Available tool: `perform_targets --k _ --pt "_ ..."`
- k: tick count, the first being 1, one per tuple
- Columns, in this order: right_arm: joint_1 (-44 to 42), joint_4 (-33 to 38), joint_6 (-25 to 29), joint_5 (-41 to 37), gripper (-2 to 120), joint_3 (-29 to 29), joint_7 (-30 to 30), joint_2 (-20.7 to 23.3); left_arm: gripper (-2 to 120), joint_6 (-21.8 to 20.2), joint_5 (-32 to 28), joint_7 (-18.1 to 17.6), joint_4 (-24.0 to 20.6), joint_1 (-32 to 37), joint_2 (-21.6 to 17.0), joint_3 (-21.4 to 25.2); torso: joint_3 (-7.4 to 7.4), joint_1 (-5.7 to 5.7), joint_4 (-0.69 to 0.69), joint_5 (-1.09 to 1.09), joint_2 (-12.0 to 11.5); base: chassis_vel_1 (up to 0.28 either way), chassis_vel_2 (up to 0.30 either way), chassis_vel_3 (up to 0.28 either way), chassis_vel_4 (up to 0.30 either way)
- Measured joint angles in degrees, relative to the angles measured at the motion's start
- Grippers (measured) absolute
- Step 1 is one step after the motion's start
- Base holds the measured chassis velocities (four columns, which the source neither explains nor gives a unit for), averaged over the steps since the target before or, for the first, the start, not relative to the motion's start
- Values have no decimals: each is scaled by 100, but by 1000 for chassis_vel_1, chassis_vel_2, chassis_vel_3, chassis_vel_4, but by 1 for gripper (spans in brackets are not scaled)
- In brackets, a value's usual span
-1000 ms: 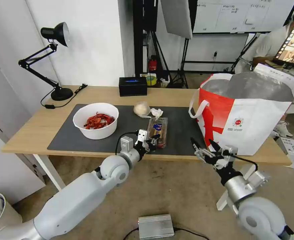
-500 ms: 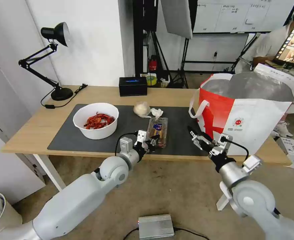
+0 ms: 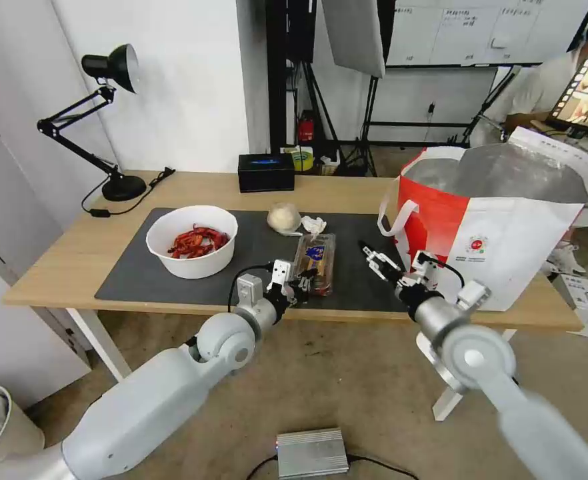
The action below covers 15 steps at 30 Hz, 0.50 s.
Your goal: Pick up the trash from the table and place it into the takeout bag.
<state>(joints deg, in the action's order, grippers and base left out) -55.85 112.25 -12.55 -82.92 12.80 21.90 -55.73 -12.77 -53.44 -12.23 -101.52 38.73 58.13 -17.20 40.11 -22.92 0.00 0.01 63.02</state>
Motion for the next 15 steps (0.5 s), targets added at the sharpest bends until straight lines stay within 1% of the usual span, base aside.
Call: perform_targets --k 2,7,10,15 --pt "245 -126 -115 -79 100 -102 239 -98 0 3 0 -3 2 20 7 7 0 0 -1 0 0 0 0 0 0" --pt "491 -297 -253 -135 100 -235 483 -227 0 12 0 -6 9 49 5 28 0 0 0 0 0 0 0 0 0" --pt "687 -470 -363 -275 100 -350 684 -395 0 19 0 -9 7 71 0 54 0 0 0 0 0 0 0 0 0" --pt "802 -624 -371 -322 100 -436 727 -550 0 29 -3 -13 -33 97 -17 79 -1 0 0 -1 0 0 0 0 0"
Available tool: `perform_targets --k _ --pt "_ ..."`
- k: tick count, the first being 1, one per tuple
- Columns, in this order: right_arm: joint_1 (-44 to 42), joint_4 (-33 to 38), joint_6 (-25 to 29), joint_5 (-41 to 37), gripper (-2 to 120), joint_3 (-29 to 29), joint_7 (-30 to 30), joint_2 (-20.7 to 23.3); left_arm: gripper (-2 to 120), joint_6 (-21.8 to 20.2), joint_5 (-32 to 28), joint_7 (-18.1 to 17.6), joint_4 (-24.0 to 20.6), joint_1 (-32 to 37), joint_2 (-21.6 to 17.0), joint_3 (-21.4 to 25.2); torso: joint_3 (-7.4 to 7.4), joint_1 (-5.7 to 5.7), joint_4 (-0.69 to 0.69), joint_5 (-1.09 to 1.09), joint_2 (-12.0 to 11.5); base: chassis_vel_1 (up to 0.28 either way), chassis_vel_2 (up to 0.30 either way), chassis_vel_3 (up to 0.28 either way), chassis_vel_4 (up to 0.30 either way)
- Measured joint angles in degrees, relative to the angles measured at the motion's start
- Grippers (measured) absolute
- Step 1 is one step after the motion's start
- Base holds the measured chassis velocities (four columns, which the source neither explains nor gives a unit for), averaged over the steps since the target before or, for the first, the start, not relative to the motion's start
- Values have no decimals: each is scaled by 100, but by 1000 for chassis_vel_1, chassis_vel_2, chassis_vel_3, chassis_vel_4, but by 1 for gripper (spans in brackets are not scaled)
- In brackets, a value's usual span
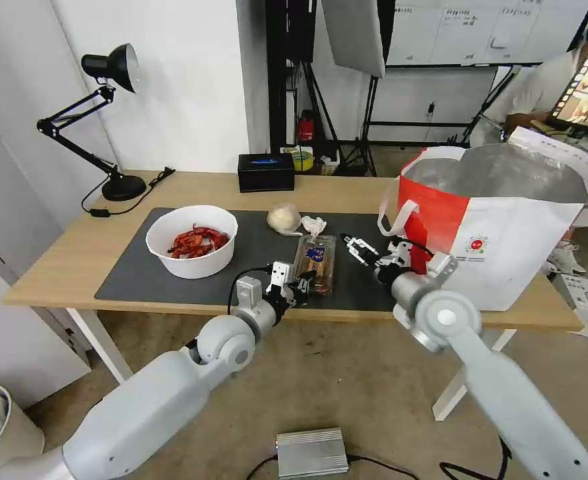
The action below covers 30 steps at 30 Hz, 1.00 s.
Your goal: Pick up the trash from the table and place it into the takeout bag.
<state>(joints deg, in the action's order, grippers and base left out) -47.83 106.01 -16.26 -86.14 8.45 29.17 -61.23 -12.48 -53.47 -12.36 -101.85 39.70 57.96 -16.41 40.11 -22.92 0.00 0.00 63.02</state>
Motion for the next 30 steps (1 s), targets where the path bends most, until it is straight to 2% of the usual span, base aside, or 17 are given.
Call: perform_targets --k 7,30 --pt "143 -203 -239 -2 100 -52 277 -267 0 90 -32 -69 -27 47 14 42 0 1 1 0 0 0 0 0 0" --pt "699 -772 -781 -196 100 -45 605 -690 0 98 -57 -130 -23 56 21 42 0 1 0 0 0 0 0 0 0"
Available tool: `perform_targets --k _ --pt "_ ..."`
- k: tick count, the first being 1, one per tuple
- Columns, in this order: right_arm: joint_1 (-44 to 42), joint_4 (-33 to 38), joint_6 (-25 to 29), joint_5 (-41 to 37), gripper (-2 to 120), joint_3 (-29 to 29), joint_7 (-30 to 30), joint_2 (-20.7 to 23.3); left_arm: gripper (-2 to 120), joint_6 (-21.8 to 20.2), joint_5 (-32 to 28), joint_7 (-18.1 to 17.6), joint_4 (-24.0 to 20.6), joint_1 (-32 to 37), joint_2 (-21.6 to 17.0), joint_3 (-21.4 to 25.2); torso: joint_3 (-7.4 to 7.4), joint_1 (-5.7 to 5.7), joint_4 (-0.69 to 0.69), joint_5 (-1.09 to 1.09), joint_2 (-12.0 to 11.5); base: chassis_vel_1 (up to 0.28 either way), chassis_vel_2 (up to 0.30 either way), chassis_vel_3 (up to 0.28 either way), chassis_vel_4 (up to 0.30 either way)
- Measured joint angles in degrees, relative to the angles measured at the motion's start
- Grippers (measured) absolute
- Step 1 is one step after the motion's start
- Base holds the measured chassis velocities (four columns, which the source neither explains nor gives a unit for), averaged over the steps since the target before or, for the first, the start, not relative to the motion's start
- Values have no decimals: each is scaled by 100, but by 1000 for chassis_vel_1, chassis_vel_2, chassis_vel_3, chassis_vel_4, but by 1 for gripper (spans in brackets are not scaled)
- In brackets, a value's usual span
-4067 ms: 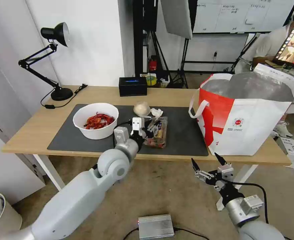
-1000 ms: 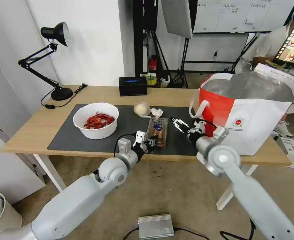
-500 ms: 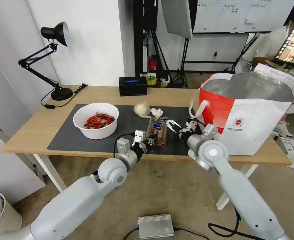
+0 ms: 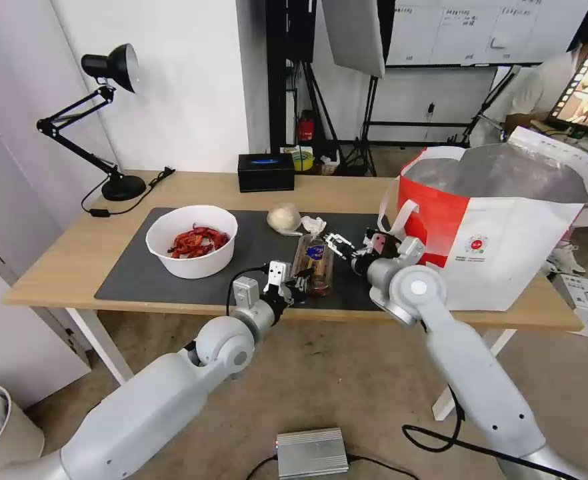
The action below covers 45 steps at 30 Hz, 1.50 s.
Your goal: Pick up the trash from the table and place it into the takeout bag.
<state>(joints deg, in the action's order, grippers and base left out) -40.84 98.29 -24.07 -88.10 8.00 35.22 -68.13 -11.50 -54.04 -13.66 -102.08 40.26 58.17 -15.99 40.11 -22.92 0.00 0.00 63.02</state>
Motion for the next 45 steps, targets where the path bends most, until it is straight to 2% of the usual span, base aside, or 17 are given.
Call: perform_targets --k 14,45 --pt "297 -374 -269 -210 100 3 272 -197 0 13 7 9 23 53 37 47 0 0 0 0 0 0 0 0 0" --pt "458 -652 -447 -243 100 -40 280 -387 0 93 -18 23 -91 160 -69 155 0 0 0 0 1 0 0 0 0"
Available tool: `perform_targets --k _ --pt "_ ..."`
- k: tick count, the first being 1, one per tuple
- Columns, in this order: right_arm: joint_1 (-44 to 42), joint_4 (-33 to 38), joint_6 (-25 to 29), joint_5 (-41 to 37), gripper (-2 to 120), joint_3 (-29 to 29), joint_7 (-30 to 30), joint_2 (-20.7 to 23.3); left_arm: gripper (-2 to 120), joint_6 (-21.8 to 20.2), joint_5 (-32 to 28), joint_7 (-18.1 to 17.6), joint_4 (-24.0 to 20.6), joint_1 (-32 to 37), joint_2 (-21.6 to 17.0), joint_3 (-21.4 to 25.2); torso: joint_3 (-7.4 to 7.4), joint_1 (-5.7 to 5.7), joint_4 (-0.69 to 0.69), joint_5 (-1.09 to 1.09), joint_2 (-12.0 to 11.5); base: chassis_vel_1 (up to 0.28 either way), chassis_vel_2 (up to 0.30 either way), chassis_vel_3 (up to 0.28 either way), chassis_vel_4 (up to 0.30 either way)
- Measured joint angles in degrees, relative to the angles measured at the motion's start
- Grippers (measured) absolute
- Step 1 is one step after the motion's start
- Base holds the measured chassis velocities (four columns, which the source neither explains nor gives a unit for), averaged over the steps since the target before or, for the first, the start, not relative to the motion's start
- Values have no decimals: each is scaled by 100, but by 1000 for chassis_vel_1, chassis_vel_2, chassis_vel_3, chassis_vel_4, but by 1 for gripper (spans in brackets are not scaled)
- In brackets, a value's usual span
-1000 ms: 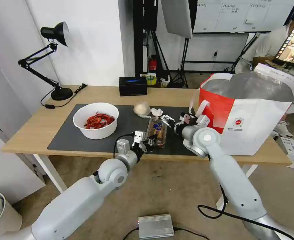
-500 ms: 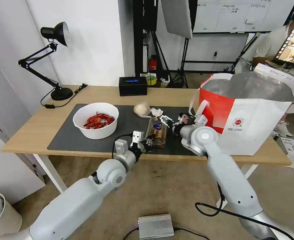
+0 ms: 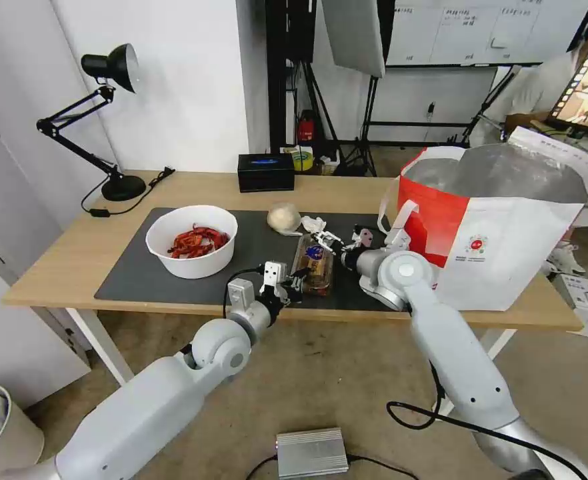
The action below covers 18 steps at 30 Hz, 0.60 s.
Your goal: Pick up the trash from the table and place it into the takeout bag.
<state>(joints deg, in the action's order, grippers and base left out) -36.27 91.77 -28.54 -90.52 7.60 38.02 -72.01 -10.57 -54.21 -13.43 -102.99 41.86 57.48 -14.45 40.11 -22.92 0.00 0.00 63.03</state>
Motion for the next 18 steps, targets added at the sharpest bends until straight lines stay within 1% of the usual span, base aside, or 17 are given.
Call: perform_targets --k 18 --pt "45 -178 -51 -6 100 -3 24 -129 0 3 6 12 5 10 41 -6 0 0 0 0 0 0 0 0 0"
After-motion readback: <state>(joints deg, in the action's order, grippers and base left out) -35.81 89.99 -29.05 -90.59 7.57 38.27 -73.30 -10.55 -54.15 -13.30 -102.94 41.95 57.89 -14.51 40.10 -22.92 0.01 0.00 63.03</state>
